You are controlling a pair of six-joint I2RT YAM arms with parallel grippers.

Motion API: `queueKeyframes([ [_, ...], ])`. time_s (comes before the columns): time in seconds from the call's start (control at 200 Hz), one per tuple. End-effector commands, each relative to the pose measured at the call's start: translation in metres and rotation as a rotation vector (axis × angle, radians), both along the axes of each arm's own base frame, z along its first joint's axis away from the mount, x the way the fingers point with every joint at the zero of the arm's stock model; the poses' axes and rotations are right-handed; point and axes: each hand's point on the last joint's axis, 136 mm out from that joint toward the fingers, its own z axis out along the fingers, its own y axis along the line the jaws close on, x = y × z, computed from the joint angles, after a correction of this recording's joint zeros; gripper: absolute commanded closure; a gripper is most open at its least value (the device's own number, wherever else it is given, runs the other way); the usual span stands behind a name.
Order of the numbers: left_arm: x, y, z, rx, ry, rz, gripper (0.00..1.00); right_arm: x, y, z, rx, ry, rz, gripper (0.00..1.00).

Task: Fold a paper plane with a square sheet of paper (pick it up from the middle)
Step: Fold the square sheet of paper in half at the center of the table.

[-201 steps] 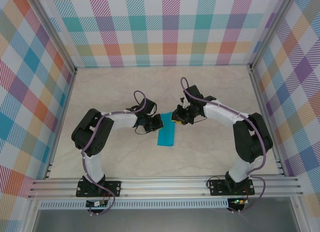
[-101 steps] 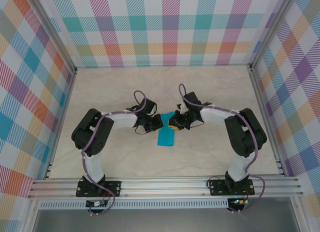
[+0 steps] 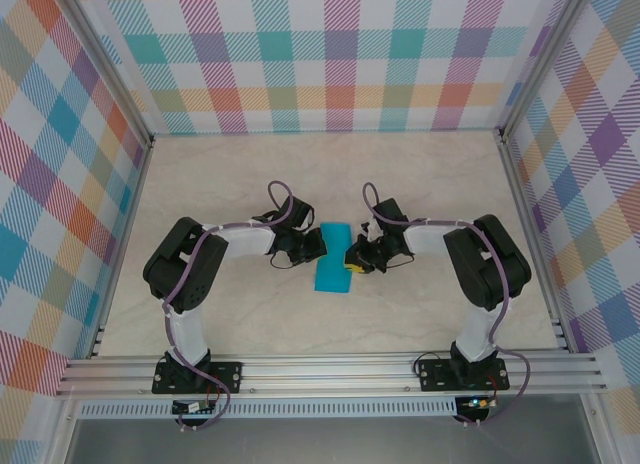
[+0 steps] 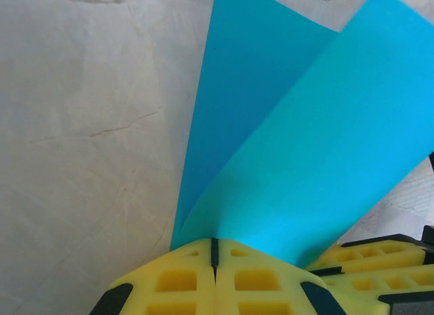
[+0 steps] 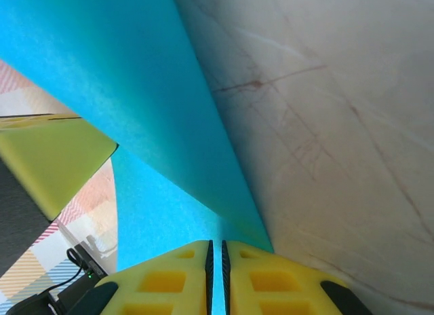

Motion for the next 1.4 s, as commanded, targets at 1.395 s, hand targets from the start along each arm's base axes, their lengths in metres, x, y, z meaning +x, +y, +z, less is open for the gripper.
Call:
queueKeyframes([
  [1.395,-0.018,0.019,-0.032,0.131,0.082,-0.001,1.0,-0.03,0.015,0.03,0.157,-0.188,0.14,0.9],
])
